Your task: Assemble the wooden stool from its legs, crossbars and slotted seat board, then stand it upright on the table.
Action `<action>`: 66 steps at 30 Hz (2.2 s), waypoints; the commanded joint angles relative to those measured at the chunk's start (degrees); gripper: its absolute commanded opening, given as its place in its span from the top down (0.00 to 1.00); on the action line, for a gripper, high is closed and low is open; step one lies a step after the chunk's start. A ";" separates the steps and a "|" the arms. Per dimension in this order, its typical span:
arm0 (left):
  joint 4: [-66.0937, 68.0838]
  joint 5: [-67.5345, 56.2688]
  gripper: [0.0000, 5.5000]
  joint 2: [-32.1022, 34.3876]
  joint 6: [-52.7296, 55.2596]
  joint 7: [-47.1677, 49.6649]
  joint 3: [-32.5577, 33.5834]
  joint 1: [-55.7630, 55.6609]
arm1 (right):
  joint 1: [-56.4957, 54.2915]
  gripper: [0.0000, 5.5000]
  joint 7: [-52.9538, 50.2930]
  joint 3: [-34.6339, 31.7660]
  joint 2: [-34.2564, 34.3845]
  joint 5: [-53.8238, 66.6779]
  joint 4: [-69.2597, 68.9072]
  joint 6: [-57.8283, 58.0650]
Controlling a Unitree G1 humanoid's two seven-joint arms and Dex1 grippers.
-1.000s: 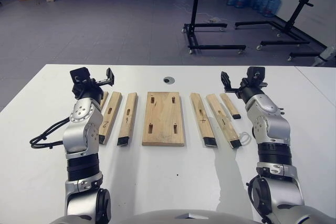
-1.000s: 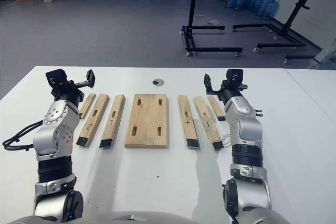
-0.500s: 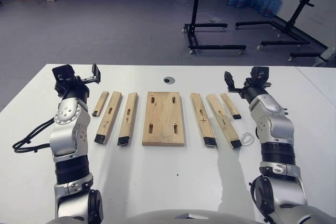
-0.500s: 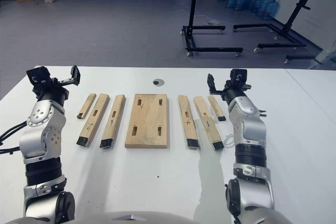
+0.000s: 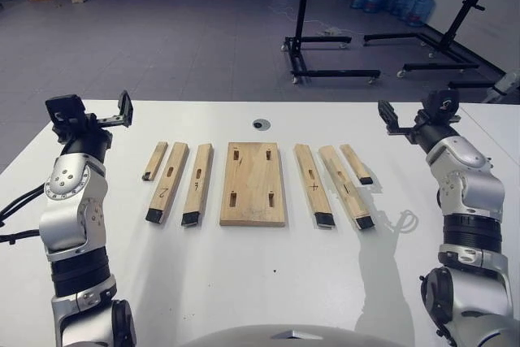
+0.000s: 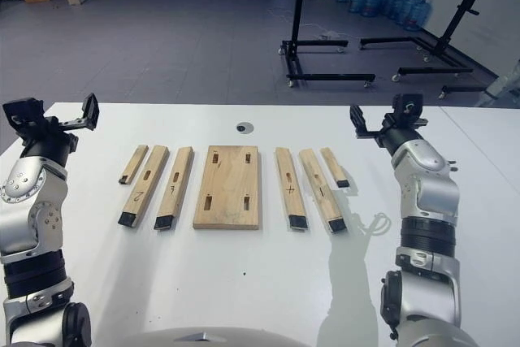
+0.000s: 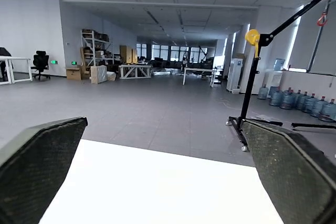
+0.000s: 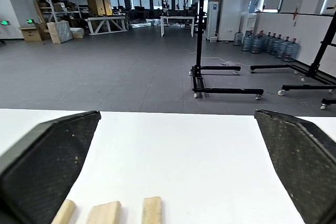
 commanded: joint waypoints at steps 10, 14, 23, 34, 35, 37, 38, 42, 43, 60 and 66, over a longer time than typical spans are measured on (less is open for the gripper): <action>5.52 5.36 0.02 -10.71 -6.71 3.20 -10.65 5.34 | -1.03 0.02 -1.51 6.86 3.56 -6.81 12.76 -4.51; 6.08 5.29 0.02 -11.38 -7.31 3.01 -11.15 5.15 | -7.17 0.02 5.17 9.43 -0.81 -9.19 23.74 -8.00; 6.01 6.00 0.02 -12.10 -6.91 3.01 -12.91 4.87 | -9.01 0.02 11.49 10.27 -3.16 -10.97 44.02 -15.08; 5.81 6.13 0.02 -12.28 -6.92 3.38 -13.31 4.87 | -8.94 0.02 13.12 12.37 -2.23 -13.19 48.36 -19.31; 5.80 6.12 0.02 -12.27 -6.90 3.37 -13.31 4.88 | -8.91 0.05 12.96 12.54 -2.18 -13.45 48.61 -19.45; 5.63 6.10 0.02 -12.34 -6.81 3.44 -13.35 5.01 | -8.65 0.11 12.93 12.95 -1.99 -13.89 49.06 -19.74; 5.58 6.10 0.02 -12.37 -6.79 3.47 -13.37 5.05 | -8.51 0.13 13.02 13.17 -1.86 -14.15 49.17 -19.89; 5.27 6.16 0.02 -12.53 -6.41 3.84 -13.51 5.00 | -7.74 0.25 12.33 13.88 -0.95 -15.20 49.89 -20.39; 5.13 6.20 0.02 -12.62 -6.13 4.06 -13.54 4.99 | -7.56 0.29 12.10 13.96 -0.88 -15.35 50.09 -20.38; 7.55 5.76 0.02 -11.68 -1.98 6.79 -9.76 0.23 | -1.29 0.77 10.97 15.81 0.68 -16.53 49.33 -20.16; 7.74 5.05 0.02 -11.59 -0.10 6.88 -9.05 -0.66 | -2.72 0.77 10.69 14.70 0.64 -15.26 49.73 -20.53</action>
